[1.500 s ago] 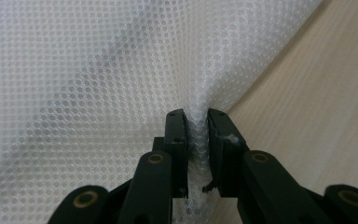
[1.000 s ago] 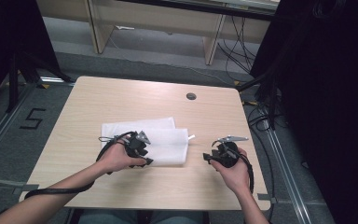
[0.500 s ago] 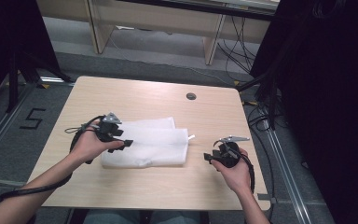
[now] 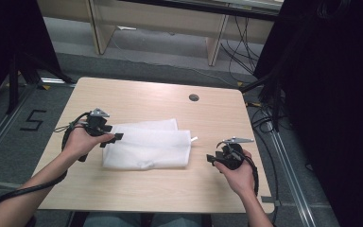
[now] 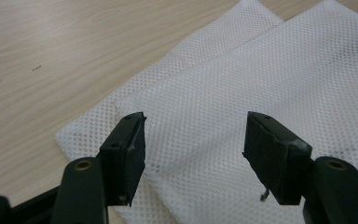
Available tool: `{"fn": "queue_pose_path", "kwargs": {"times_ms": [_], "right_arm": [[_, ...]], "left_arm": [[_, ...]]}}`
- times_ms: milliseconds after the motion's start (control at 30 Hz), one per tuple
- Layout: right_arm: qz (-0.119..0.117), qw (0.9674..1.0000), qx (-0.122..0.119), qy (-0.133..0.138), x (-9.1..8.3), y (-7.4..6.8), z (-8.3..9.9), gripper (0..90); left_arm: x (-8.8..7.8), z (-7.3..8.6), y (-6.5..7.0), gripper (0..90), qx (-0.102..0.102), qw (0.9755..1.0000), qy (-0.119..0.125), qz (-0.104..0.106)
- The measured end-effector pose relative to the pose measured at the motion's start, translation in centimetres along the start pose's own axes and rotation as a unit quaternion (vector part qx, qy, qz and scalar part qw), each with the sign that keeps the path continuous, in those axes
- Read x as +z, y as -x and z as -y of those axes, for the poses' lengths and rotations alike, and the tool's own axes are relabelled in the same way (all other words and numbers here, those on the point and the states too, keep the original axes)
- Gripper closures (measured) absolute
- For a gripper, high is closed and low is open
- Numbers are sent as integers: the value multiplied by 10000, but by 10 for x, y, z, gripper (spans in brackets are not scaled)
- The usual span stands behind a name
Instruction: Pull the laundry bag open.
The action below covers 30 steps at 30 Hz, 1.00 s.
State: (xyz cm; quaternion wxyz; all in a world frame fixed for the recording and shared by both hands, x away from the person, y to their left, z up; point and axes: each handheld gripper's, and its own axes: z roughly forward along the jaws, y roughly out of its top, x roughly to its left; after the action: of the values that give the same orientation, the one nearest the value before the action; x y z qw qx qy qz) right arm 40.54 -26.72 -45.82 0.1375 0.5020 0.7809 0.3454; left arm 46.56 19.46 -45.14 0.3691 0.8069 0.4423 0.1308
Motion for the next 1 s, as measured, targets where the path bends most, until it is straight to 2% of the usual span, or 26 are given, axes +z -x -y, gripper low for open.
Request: {"fn": "queue_pose_path", "kwargs": {"times_ms": [33,67,100,133,167,200,233,267,300,333,367,433,467,500,567,600,633,667,733,767,800,833,867,900,967,1000], "right_arm": [[-48,9998,138,121,3,-1,0,536],[-269,9995,116,-93,1,2,0,537],[-320,9987,320,-238,1,0,0,536],[-147,9996,118,-193,3,3,0,537],[-304,9991,222,-209,3,3,1,537],[-307,9987,294,-273,2,2,1,537],[-326,9988,276,-250,2,3,1,537],[-283,9988,285,-274,1,3,1,537],[-208,9994,168,-218,1,4,0,537],[-298,9987,344,-245,0,1,-1,537],[-236,9997,72,-94,1,3,-2,536],[-201,9997,68,-114,1,3,-2,536],[-291,9986,346,-257,-1,-2,-1,536],[-34,9997,88,-205,0,-1,-1,536],[-5,9997,88,-216,0,-1,-1,536],[4,9998,113,-132,1,-1,-1,535],[-3,9999,74,-142,1,0,0,535],[-24,9995,263,-148,1,-2,1,536],[-33,9990,375,-240,-1,-3,2,535],[56,9997,119,-197,-1,2,2,535],[56,9997,119,-197,-1,2,2,535],[-20,9992,340,-214,-3,-1,3,536],[-4,9995,317,-34,-1,0,4,535],[-26,9988,486,-13,-1,-3,4,535],[-5,9997,241,66,-1,1,5,535],[-16,9996,290,-10,-2,1,4,535]], "left_arm": [[2,-1,-2,384,-14,10000,-13,5],[5,-2,-3,384,-55,10000,-44,-36],[7,-3,-4,384,-109,9999,-61,-57],[9,-4,-6,384,-123,9998,-105,-74],[12,-6,-7,384,-142,9998,-101,-84],[15,-9,-9,383,-226,9996,-126,-79],[17,-11,-11,382,-216,9996,-154,-73],[20,-13,-12,382,-226,9996,-120,-95],[22,-16,-14,382,-224,9996,-165,-76],[25,-20,-16,383,-283,9994,-178,-80],[29,-25,-18,384,-320,9991,-265,-14],[33,-29,-18,385,-334,9990,-287,-13],[35,-31,-18,384,-337,9990,-285,-27],[39,-36,-18,385,-368,9989,-279,-81],[41,-38,-18,385,-360,9989,-287,-115],[44,-39,-19,386,-379,9987,-326,-126],[46,-39,-19,386,-410,9986,-300,-149],[48,-39,-19,387,-427,9984,-346,-166],[54,-38,-20,387,-465,9976,-484,-168],[58,-37,-22,389,-524,9967,-574,-221],[58,-37,-22,390,-524,9967,-574,-221],[61,-35,-23,390,-534,9960,-672,-237],[64,-33,-24,391,-584,9956,-681,-287],[65,-33,-25,391,-586,9948,-795,-261],[69,-29,-27,396,-674,9936,-856,-301],[70,-27,-29,401,-624,9931,-946,-311]]}}
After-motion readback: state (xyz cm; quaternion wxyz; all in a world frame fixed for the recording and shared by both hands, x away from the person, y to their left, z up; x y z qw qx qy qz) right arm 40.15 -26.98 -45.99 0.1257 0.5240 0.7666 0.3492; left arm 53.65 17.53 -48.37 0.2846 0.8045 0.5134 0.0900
